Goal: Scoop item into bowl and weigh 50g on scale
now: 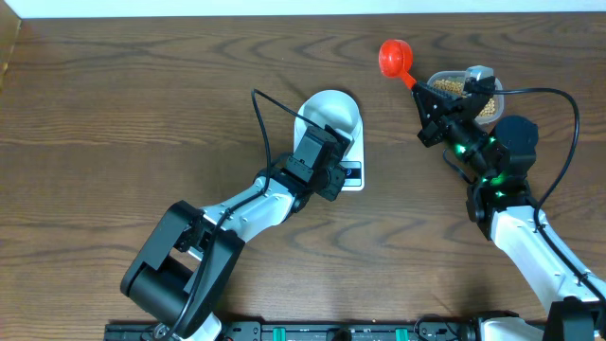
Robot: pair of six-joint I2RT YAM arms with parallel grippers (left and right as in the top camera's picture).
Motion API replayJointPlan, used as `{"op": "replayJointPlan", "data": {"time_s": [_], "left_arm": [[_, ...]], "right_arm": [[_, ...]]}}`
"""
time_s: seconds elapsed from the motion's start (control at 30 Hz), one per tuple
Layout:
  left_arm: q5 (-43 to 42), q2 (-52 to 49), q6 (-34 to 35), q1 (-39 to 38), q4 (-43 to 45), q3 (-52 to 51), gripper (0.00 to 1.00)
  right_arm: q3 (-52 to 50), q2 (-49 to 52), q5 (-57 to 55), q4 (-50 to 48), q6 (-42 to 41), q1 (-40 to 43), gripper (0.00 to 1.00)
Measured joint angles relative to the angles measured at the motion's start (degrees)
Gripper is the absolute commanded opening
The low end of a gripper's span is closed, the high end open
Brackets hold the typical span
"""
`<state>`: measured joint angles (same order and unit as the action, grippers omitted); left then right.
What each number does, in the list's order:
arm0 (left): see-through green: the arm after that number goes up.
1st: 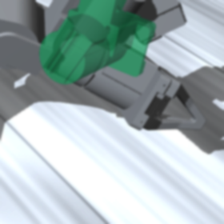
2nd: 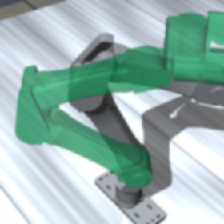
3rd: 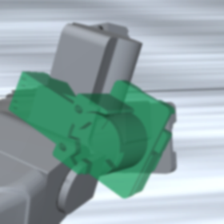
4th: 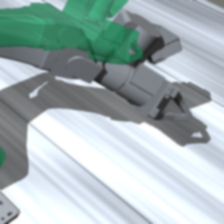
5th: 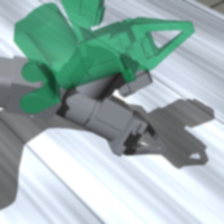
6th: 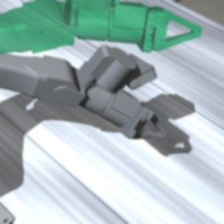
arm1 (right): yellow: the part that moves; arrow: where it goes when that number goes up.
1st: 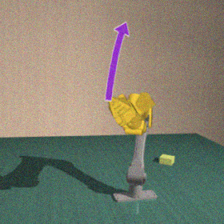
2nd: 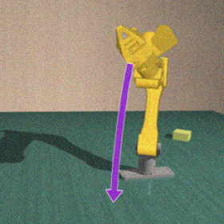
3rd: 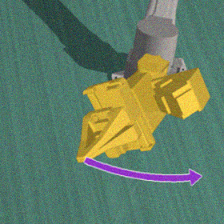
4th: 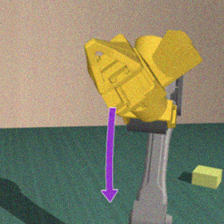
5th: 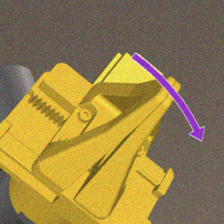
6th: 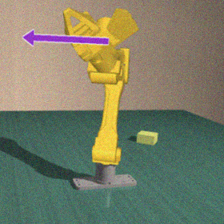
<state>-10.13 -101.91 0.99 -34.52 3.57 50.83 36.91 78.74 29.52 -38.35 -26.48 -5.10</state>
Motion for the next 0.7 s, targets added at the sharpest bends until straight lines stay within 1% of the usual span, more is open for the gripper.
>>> {"op": "replayJointPlan", "data": {"time_s": [0.7], "left_arm": [[0.0,-1.0,0.0,0.0,0.9,0.0,0.07]], "right_arm": [[0.0,0.0,0.0,0.4,0.0,0.0,0.01]]}}
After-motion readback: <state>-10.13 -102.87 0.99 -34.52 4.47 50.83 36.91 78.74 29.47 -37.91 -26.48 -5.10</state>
